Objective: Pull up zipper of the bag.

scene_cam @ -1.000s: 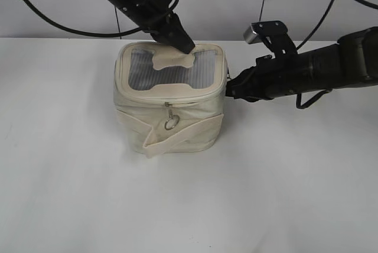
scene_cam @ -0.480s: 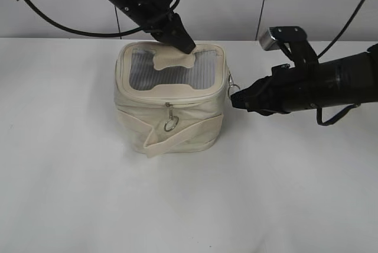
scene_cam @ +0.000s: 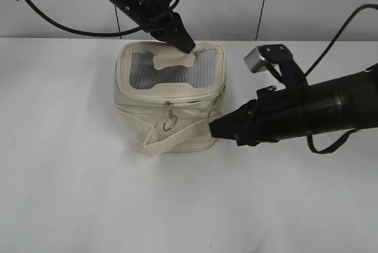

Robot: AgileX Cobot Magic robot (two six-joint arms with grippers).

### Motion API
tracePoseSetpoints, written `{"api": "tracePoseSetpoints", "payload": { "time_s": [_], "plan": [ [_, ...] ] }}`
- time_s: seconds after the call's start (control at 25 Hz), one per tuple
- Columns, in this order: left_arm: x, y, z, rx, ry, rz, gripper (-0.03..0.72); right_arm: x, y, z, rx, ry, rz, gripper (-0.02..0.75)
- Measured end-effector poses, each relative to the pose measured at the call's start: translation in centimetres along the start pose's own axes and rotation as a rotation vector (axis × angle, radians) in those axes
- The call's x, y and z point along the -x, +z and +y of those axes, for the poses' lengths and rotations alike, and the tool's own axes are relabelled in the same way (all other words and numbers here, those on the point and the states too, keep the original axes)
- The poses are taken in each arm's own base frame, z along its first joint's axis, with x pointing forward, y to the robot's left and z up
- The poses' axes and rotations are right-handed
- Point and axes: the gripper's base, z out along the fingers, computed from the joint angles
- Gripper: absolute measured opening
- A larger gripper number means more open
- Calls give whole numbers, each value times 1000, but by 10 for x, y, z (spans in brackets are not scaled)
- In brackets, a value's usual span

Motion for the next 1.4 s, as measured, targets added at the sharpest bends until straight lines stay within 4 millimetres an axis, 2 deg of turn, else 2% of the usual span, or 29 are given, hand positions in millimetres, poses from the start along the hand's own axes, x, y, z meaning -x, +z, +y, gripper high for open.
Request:
{"api": "tracePoseSetpoints", "payload": {
  "time_s": [0.12, 0.28, 0.44, 0.6, 0.72, 0.84, 0.88, 0.92, 1.04, 1.08, 1.16, 1.24, 1.4],
  "plan": [
    [0, 0, 1, 9, -35, -2, 44, -2, 10, 22, 47, -42, 26, 19],
    [1, 1, 0, 11, -71, -2, 44, -1, 21, 41, 35, -52, 32, 21],
    [2, 3, 0, 24, -90, -1, 44, 15, 29, 57, 12, -101, 3, 22],
    [3, 4, -2, 36, -94, -1, 44, 36, 46, 72, 39, -128, -26, 24],
    [3, 5, -2, 37, -111, -2, 44, 38, 57, 75, 38, -122, -13, 26],
    [3, 5, -1, 39, -120, -4, 55, 37, 57, 73, 24, -59, 4, 45],
    [4, 5, -1, 41, -121, -9, 71, 37, 55, 70, 21, -43, 19, 73],
    [5, 4, -1, 45, -126, -17, 104, 37, 52, 66, 19, -17, 33, 120],
    [8, -2, 1, 70, -157, -50, 230, 37, 36, 50, 27, 27, 98, 339],
    [10, -8, 1, 81, -169, -64, 256, 38, 29, 42, 23, 34, 117, 417],
    [12, -23, 4, 106, -200, -89, 271, 37, 14, 29, 30, 72, 158, 507],
    [14, -43, 6, 137, -232, -115, 262, 38, -2, 15, 24, 124, 173, 543],
    [11, -87, 9, 230, -301, -123, 248, 39, -31, -3, -27, 218, 191, 549]
  ]
}}
